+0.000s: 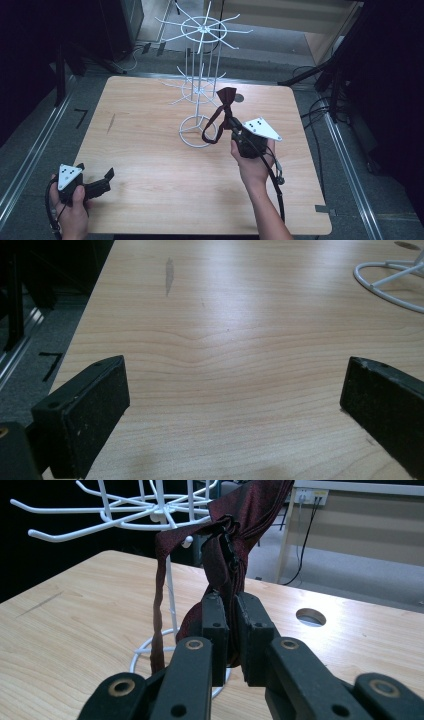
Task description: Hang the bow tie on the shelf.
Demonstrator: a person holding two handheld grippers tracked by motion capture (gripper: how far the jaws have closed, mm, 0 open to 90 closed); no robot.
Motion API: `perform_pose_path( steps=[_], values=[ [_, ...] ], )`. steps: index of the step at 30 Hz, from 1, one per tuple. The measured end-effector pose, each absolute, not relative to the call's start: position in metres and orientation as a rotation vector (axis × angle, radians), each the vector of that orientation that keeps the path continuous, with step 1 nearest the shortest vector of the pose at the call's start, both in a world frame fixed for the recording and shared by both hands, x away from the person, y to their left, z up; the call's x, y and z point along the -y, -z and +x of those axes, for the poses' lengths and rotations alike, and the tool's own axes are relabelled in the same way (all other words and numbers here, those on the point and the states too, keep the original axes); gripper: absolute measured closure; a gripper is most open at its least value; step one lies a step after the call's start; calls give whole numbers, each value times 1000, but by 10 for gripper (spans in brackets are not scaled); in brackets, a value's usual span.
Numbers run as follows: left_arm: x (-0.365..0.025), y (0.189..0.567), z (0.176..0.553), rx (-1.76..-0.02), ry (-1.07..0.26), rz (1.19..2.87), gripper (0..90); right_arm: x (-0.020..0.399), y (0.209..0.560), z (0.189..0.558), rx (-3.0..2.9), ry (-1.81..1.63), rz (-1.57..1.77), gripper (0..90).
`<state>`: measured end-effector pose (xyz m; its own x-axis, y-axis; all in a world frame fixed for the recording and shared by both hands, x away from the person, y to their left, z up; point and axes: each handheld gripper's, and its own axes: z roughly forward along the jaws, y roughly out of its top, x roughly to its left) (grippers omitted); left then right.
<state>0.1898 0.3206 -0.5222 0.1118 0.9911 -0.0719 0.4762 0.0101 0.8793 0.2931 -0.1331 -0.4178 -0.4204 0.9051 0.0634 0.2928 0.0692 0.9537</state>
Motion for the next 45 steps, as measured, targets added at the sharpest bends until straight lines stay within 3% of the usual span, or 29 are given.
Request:
perform_pose_path(
  steps=[39,45],
  values=[
    [-320,522,190,-1478,-802,1579,1,101,474,322,-1919,-1273,1298,838],
    [-320,522,190,-1478,-801,1579,1,103,477,327,-1908,-1297,1340,793]
  ],
)
